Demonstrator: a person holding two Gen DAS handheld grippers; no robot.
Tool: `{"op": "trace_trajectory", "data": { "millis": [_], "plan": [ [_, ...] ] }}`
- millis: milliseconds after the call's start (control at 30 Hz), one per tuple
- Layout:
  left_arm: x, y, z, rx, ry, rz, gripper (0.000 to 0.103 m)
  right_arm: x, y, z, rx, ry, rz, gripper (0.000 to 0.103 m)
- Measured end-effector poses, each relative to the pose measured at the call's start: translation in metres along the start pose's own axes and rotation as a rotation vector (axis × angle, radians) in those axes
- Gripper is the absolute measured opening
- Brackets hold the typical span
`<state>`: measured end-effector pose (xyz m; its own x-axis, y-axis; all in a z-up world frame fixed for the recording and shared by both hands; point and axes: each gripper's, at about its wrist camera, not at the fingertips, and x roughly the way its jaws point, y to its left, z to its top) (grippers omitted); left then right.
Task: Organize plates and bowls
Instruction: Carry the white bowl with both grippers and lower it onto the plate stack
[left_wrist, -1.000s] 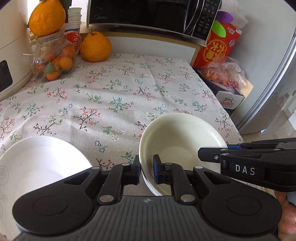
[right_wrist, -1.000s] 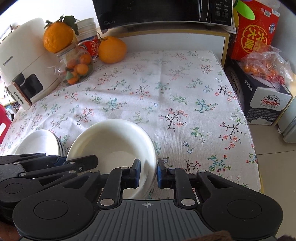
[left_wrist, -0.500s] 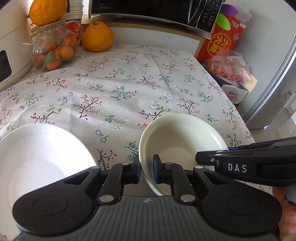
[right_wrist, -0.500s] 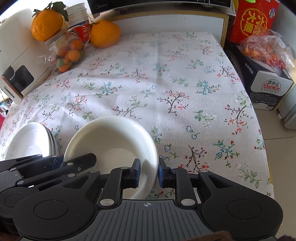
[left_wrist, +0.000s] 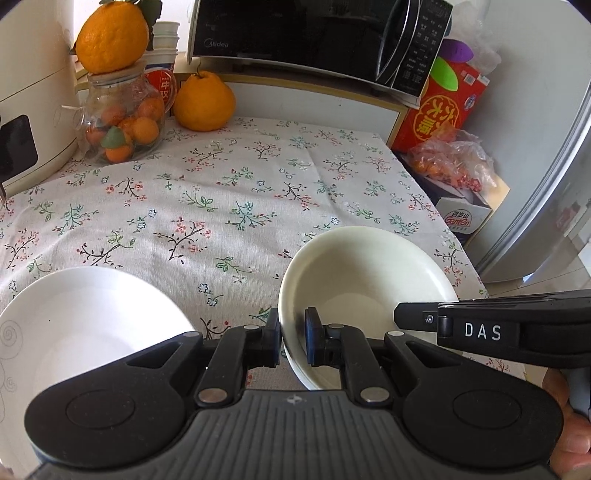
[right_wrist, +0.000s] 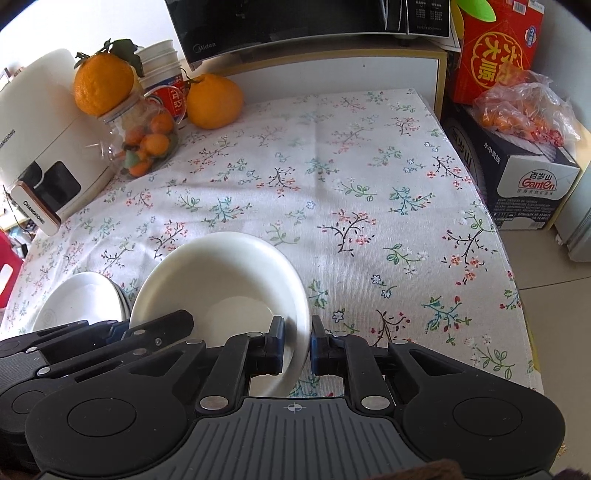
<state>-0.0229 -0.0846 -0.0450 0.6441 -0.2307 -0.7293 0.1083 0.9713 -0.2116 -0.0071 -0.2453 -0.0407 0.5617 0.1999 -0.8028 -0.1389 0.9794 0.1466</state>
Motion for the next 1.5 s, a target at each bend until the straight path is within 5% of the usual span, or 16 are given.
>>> {"op": "trace_trajectory", "data": {
  "millis": [267,733,1500],
  "plan": [
    [-0.022,0.005,0.004,0.013,-0.079,0.038,0.011,-0.017,0.021,0.009,-0.014,-0.062,0.025,0.014],
    [-0.050,0.050,0.001,-0.076,-0.101,0.103,0.011,-0.013,0.082,0.012,-0.108,-0.072,0.086,0.014],
    [-0.076,0.123,-0.024,-0.194,-0.020,0.194,0.011,0.020,0.165,-0.007,-0.263,0.070,0.163,0.016]
  ]
}}
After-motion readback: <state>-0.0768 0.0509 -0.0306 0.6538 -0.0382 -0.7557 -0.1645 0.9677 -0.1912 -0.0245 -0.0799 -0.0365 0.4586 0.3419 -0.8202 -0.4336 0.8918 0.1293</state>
